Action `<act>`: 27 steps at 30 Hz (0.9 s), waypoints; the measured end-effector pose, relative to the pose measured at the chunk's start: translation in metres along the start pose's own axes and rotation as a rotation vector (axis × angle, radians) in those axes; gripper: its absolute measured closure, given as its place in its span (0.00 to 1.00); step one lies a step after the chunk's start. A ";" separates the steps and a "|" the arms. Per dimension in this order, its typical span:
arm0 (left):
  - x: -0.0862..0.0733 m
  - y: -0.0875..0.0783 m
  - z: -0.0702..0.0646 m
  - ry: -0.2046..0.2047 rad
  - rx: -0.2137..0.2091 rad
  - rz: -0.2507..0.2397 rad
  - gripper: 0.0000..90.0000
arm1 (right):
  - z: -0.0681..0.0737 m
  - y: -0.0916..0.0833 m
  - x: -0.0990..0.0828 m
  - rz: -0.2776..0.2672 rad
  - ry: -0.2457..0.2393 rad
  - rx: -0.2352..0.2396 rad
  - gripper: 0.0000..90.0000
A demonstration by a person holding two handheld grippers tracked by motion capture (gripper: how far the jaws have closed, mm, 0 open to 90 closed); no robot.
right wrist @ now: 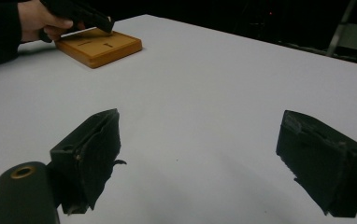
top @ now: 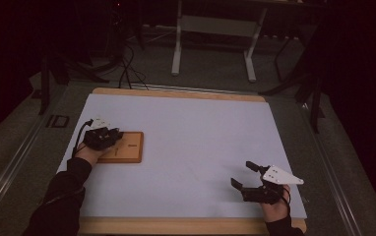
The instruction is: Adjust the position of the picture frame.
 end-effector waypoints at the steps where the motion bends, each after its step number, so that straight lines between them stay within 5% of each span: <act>1: 0.000 0.000 0.000 0.003 0.006 0.008 0.81 | 0.000 0.000 0.000 0.000 0.002 0.003 0.15; 11: 0.001 0.006 0.003 -0.035 0.025 0.066 0.94 | 0.001 0.001 0.000 0.005 0.001 0.009 0.15; 20: 0.001 0.005 0.003 -0.024 0.020 0.063 0.95 | 0.000 0.001 -0.001 0.010 0.007 0.008 0.15; 27: 0.001 -0.001 -0.009 0.008 0.001 0.013 0.95 | -0.001 0.002 -0.001 0.009 0.017 0.010 0.15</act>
Point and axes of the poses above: each handheld gripper's, and its own axes: y roughly forward along the jaws, x roughly out of its top, z roughly to its left, the point moved 3 cm from there along y, roughly forward along the jaws, and after that the axes turned 7 degrees about -x, right-handed, at the moved point
